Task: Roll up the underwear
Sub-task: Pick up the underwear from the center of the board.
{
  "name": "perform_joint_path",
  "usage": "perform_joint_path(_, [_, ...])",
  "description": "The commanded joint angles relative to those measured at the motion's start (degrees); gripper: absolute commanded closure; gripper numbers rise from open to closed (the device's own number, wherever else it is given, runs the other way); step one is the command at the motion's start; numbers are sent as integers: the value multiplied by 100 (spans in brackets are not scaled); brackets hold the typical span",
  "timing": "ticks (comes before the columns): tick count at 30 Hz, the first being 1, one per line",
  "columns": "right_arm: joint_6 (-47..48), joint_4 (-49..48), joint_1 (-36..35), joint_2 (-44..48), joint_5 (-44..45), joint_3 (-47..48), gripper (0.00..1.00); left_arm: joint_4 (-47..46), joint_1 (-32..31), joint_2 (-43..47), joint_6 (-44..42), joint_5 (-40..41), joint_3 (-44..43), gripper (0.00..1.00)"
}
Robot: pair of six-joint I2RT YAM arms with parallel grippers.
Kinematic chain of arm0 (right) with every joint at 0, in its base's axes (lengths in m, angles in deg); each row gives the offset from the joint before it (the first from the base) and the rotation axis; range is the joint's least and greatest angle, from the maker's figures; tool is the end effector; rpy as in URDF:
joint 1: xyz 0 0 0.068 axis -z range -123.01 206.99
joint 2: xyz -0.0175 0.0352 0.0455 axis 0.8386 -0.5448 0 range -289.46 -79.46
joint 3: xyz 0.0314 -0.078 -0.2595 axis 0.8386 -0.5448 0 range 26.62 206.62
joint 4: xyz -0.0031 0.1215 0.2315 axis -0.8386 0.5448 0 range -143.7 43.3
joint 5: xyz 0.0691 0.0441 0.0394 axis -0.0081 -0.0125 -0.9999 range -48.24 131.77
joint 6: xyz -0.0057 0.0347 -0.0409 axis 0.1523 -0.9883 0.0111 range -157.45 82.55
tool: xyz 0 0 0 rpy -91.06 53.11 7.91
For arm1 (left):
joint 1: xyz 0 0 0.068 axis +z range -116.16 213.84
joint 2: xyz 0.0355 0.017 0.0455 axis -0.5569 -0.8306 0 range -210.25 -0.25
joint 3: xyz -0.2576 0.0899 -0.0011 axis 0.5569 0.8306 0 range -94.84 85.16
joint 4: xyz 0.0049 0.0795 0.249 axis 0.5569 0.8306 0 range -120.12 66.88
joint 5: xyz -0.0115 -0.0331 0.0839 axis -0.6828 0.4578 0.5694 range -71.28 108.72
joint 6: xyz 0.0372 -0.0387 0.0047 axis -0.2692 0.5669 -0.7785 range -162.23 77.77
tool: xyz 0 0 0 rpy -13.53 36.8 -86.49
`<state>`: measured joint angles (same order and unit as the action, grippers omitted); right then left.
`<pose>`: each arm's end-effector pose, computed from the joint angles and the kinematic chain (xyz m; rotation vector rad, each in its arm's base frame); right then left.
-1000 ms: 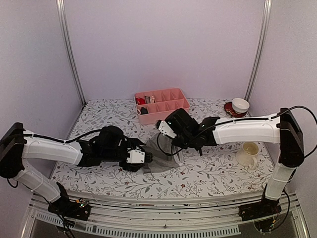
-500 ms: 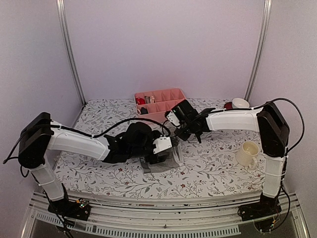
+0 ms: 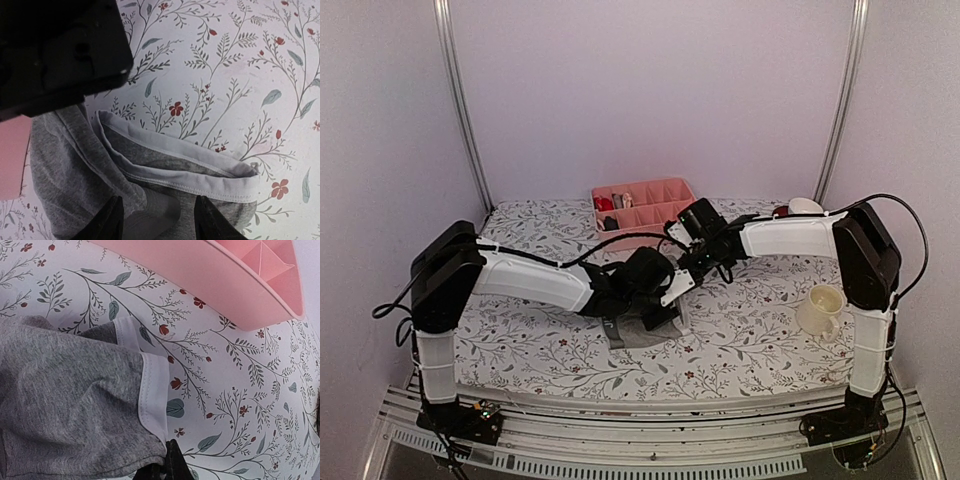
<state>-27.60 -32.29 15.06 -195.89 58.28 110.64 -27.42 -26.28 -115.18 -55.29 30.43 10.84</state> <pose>0.3345 0.2866 0.1819 -0.9680 2.2609 -0.1209 0.2233 -0.3742 0.1643 1.2960 1.9173 -0.1810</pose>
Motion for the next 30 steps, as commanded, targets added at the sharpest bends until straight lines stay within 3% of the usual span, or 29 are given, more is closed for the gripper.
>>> perform_joint_path(1, [-158,-118,18,-120,-265,-19,98,420,-73,-206,525,268,-95,51])
perform_joint_path(11, [-186,-119,23,-168,-185,-14,98,429,-73,-347,650,473,-106,70])
perform_joint_path(20, [-177,-120,36,-158,-105,-42,98,468,-72,-271,624,465,-92,100])
perform_joint_path(30, [-146,-176,64,54,-100,-146,98,497,-74,168,103,258,85,100])
